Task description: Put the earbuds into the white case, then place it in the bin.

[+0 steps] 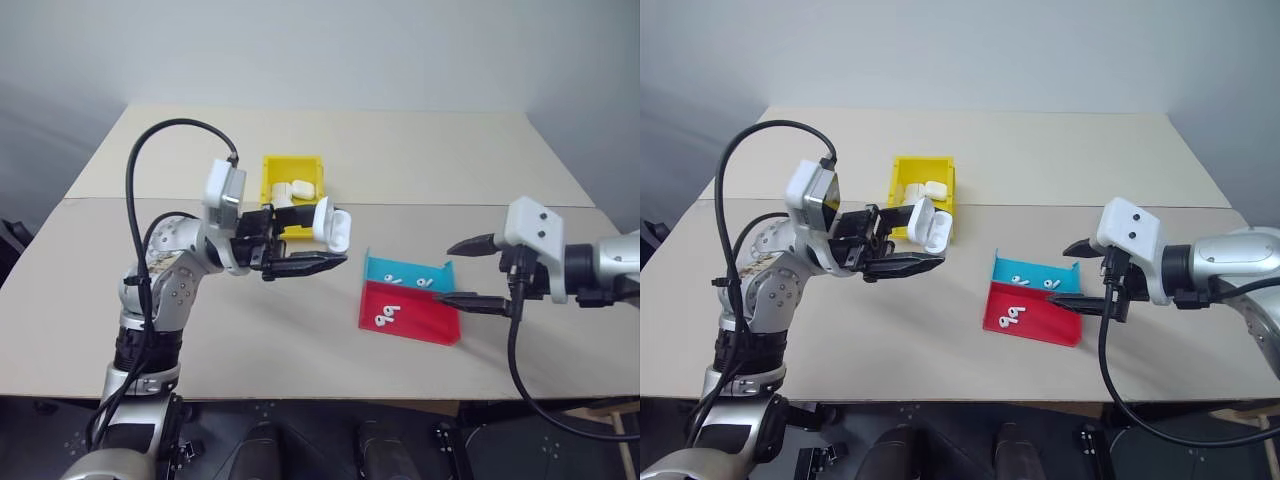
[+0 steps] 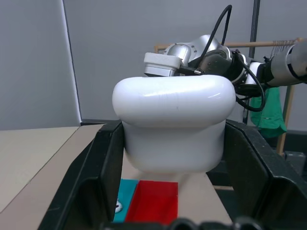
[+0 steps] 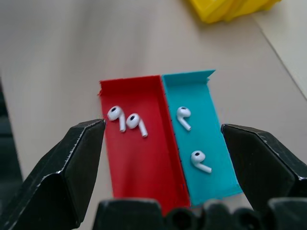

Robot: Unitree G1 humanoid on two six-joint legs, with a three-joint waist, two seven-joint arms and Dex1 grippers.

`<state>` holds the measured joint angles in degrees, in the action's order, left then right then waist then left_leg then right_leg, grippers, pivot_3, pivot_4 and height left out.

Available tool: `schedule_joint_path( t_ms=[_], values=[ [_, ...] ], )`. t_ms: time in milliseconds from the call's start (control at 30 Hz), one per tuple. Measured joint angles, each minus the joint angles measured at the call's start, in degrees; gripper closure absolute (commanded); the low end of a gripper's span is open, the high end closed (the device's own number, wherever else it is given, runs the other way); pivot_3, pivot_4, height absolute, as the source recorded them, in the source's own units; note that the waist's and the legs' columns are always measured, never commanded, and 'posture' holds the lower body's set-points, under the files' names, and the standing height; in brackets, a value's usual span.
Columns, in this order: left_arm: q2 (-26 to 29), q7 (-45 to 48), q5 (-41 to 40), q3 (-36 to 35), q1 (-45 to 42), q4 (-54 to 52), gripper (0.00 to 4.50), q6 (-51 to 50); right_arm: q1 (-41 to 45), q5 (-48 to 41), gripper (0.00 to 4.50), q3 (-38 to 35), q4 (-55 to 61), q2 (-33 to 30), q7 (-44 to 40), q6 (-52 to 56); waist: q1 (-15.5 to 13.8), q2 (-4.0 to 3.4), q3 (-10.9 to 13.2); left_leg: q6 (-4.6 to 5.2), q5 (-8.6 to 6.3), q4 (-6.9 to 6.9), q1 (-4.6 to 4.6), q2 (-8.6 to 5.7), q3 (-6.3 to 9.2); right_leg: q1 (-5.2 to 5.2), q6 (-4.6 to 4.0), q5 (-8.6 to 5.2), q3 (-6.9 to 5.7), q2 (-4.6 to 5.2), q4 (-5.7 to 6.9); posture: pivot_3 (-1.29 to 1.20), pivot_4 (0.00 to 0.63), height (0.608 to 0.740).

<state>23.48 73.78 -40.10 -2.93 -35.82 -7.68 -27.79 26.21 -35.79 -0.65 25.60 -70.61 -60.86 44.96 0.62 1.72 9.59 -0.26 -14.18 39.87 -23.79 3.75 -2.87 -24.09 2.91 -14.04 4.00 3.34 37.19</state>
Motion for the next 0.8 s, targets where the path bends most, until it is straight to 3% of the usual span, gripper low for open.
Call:
schedule_joint_path(
  t_ms=[233, 400, 500, 633, 800],
  values=[
    [-0.1, -1.3, -0.4, 0.0, 0.6, 2.0, 1.72, 1.4, 11.2, 8.0, 0.00, 15.1, -0.8, 1.8, -5.1, 2.8, 0.1, 0.00, 0.0, 0.00, 0.00, -0.03, -0.05, 0.00, -0.01, -0.08, 0.00, 0.00, 0.00, 0.01, -0.04, 0.00, 0.150, 0.740],
    [0.0, -1.5, -0.1, 0.4, 0.8, 2.2, 1.72, 2.4, 14.7, 14.6, 0.00, 21.3, -3.0, 4.4, -8.6, -0.2, 0.0, 0.00, 0.0, 0.00, 0.00, -0.03, -0.07, 0.00, -0.02, -0.09, 0.00, -0.01, -0.01, 0.02, -0.07, 0.00, 0.150, 0.740],
    [0.0, -1.8, 0.1, 0.6, 1.0, 2.2, 1.72, 3.0, 16.5, 18.2, 0.62, 24.3, -4.7, 7.1, -10.4, -1.6, 0.1, 0.00, 0.0, 0.00, 0.00, -0.02, -0.07, 0.00, -0.03, -0.08, 0.00, 0.00, -0.01, 0.02, -0.06, 0.00, 0.150, 0.740],
    [0.1, -2.3, 0.1, 0.7, 2.1, 2.0, 1.72, 3.5, 17.3, 22.8, 1.97, 27.7, -7.6, 10.0, -12.4, -4.6, 0.1, 0.00, 0.0, 0.00, 0.00, -0.03, -0.07, 0.00, -0.03, -0.11, 0.00, 0.00, -0.01, 0.01, -0.05, 0.00, 0.150, 0.740],
    [0.9, -2.9, 0.1, 0.7, 2.6, 1.5, 1.72, 3.6, 19.3, 25.7, 1.97, 29.2, -8.2, 12.0, -15.6, -6.9, 0.1, -0.01, 0.0, 0.00, 0.00, -0.03, -0.07, 0.00, -0.02, -0.10, 0.00, 0.00, -0.01, 0.01, -0.06, 0.00, 0.150, 0.740]
  ],
)
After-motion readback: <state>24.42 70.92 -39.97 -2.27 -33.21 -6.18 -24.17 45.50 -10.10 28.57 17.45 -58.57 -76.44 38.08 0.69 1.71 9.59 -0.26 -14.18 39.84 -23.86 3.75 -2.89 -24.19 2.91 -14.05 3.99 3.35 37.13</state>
